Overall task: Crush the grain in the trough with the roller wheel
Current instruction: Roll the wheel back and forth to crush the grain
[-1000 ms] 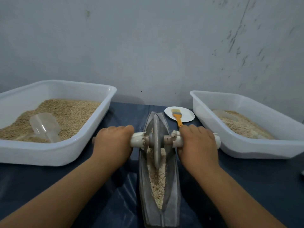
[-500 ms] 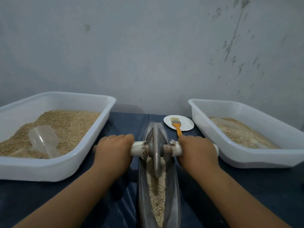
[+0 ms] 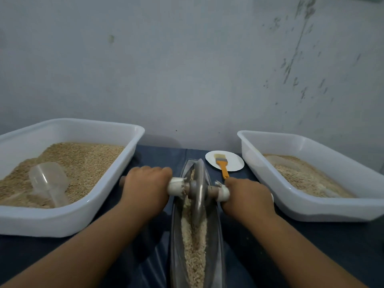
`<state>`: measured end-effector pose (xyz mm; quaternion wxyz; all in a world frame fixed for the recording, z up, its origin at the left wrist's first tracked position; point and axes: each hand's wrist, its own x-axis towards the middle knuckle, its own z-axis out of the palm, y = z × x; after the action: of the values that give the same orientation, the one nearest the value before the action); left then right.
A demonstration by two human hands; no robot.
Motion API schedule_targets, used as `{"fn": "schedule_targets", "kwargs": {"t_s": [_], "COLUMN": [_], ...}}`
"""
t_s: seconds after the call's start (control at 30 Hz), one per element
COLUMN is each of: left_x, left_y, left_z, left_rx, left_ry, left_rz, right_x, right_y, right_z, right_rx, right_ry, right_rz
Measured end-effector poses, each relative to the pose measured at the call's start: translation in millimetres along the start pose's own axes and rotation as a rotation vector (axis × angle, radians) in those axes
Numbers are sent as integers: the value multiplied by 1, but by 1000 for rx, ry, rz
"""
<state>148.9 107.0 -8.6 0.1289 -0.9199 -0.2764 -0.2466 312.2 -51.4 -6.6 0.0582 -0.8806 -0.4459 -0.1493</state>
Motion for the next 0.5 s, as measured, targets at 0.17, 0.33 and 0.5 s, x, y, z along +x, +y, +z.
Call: {"fn": "schedule_targets", "kwargs": {"t_s": [0.17, 0.33, 0.5], "left_x": [-18, 2, 11], "left_y": [2, 2, 0], "left_z": [-1, -9, -1], "left_rx": [-49, 62, 50], "left_ry": [116, 55, 0], "left_rz": [119, 155, 71], "right_x": [-19, -2, 13], "right_y": [12, 11, 12], "right_z": [11, 13, 13], "right_rx": [-33, 4, 6], "right_ry": [-17, -77, -81], "right_rz": [-8, 24, 12]}}
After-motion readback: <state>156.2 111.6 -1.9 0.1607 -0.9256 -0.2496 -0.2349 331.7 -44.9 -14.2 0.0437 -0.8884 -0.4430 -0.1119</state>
